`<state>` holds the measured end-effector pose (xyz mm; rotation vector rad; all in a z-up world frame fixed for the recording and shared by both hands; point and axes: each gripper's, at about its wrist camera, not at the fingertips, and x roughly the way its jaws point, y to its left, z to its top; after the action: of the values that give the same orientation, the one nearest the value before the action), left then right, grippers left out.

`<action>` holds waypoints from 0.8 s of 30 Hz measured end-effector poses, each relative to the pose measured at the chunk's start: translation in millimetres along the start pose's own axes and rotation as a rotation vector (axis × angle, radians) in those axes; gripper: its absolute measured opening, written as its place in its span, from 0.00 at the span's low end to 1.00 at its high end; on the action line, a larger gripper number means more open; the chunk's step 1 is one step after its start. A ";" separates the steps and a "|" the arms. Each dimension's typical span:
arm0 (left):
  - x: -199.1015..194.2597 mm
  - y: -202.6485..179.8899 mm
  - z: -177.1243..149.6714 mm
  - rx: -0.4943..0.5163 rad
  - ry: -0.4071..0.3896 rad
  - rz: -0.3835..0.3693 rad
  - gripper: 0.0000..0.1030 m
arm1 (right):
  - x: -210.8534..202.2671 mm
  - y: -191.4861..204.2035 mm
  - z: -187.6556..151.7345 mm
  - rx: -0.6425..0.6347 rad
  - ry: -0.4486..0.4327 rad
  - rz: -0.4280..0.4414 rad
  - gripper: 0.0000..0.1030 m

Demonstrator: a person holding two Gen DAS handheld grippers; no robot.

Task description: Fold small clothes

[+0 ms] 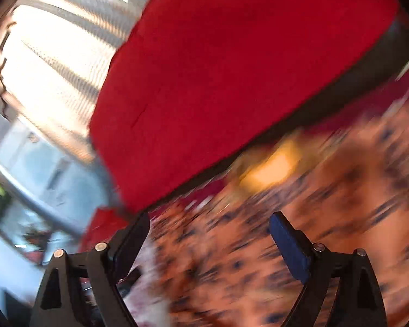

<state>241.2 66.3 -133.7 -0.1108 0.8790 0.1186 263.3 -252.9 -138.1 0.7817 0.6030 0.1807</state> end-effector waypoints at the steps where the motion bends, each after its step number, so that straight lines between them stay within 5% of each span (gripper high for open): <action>1: 4.0 -2.4 0.1 0.008 0.014 0.030 1.00 | -12.5 -8.4 8.3 -0.012 -0.027 -0.053 0.88; 3: 10.5 5.5 2.4 -0.036 0.034 0.064 1.00 | -18.2 -41.3 18.9 -0.002 -0.027 -0.191 0.88; 6: 18.0 38.1 8.3 -0.146 0.065 0.076 1.00 | 7.8 -111.8 18.1 0.168 0.180 -0.250 0.87; 12: 37.6 106.9 16.9 -0.358 0.087 0.092 1.00 | -19.9 -94.6 19.6 0.060 0.031 -0.112 0.85; 17: 70.1 122.7 16.8 -0.521 0.165 -0.176 1.00 | -28.8 -69.0 6.0 0.012 -0.004 0.071 0.85; 20: 75.0 104.8 27.6 -0.482 0.130 -0.254 0.98 | -11.6 -64.1 -11.7 0.033 0.059 0.134 0.85; 22: 79.4 90.4 33.6 -0.452 0.151 -0.360 0.74 | -2.7 -59.0 -14.3 0.043 0.081 0.150 0.85; 24: 81.4 79.9 36.3 -0.426 0.154 -0.363 0.71 | 2.5 -57.0 -16.2 0.053 0.091 0.158 0.85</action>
<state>308.3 155.2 -177.4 -0.6807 0.9634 -0.0449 252.3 -282.3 -188.4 0.8768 0.6345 0.3480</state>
